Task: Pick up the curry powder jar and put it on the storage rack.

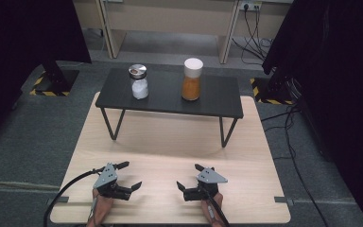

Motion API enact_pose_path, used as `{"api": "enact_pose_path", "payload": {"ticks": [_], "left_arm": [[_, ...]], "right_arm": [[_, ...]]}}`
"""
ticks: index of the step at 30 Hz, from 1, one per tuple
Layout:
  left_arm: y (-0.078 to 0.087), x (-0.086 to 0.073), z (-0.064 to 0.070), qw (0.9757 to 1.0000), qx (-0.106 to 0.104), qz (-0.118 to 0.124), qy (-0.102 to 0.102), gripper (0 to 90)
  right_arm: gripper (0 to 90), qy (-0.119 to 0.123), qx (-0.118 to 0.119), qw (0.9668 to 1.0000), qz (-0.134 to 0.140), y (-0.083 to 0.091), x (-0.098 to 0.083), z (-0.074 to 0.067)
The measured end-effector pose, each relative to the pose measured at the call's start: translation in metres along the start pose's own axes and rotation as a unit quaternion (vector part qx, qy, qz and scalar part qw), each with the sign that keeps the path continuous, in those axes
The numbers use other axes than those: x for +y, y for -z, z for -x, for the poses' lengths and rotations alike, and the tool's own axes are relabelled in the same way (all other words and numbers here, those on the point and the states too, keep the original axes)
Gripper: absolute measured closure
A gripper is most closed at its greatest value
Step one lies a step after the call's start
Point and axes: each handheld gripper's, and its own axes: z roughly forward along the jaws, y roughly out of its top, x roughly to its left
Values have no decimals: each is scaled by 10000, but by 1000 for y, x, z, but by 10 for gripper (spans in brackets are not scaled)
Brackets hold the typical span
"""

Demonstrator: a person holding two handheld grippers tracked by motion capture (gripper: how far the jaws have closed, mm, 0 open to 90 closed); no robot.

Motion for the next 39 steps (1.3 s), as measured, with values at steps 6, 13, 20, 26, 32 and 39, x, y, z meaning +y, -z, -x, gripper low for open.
{"api": "enact_pose_path", "payload": {"ticks": [6,13,20,26,32,39], "left_arm": [[1,-1,0,10000,-12,9,-5,50],[1,-1,0,10000,2,20,27,50],[1,-1,-1,10000,-8,21,39,50],[1,-1,0,10000,0,24,31,50],[1,-1,0,10000,0,27,21,50],[1,-1,0,10000,-7,28,17,50]], "right_arm": [[18,10,-18,10000,-6,0,0,-1],[18,38,7,10000,-35,0,1,0],[18,13,34,10000,-19,0,0,1],[19,64,26,10000,-43,0,1,0],[19,55,19,10000,-74,-1,2,0],[19,31,17,10000,-78,-1,3,0]]}}
